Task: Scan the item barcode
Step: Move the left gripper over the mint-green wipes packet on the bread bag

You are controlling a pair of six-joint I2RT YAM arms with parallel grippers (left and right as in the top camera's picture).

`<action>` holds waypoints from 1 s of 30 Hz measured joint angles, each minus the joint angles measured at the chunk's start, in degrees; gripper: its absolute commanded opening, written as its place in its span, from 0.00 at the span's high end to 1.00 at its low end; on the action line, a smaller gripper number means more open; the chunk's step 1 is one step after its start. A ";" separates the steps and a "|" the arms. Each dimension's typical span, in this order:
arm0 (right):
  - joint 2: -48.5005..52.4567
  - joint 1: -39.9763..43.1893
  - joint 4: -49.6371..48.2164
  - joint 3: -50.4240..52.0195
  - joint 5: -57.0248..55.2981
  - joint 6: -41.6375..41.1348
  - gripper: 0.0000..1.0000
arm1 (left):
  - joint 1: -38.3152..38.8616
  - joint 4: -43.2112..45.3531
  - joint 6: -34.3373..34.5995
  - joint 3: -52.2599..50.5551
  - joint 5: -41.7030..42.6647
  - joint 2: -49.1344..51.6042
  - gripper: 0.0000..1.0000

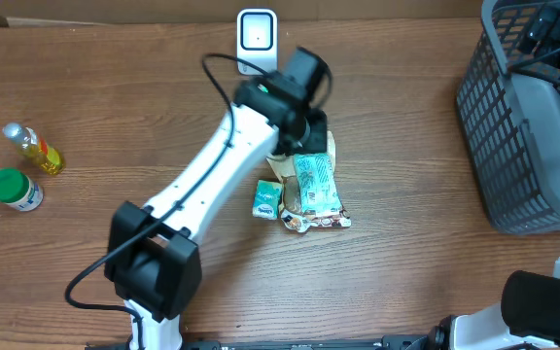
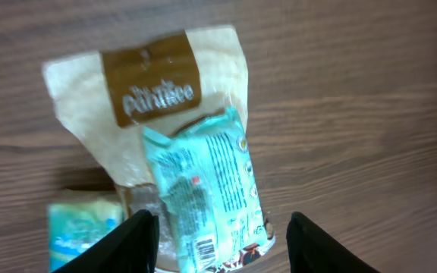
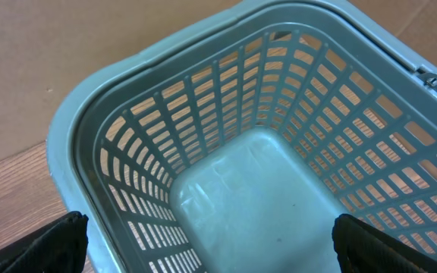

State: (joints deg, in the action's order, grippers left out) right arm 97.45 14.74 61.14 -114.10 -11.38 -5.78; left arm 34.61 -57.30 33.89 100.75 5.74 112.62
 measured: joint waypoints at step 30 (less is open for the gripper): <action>0.00 0.00 0.00 0.00 0.00 0.00 0.00 | 4.00 3.54 5.60 -10.03 -3.89 0.00 0.00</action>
State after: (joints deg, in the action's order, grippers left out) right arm 97.45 14.74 61.14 -114.10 -11.38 -5.78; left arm 38.61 -53.76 39.48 90.72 1.85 112.62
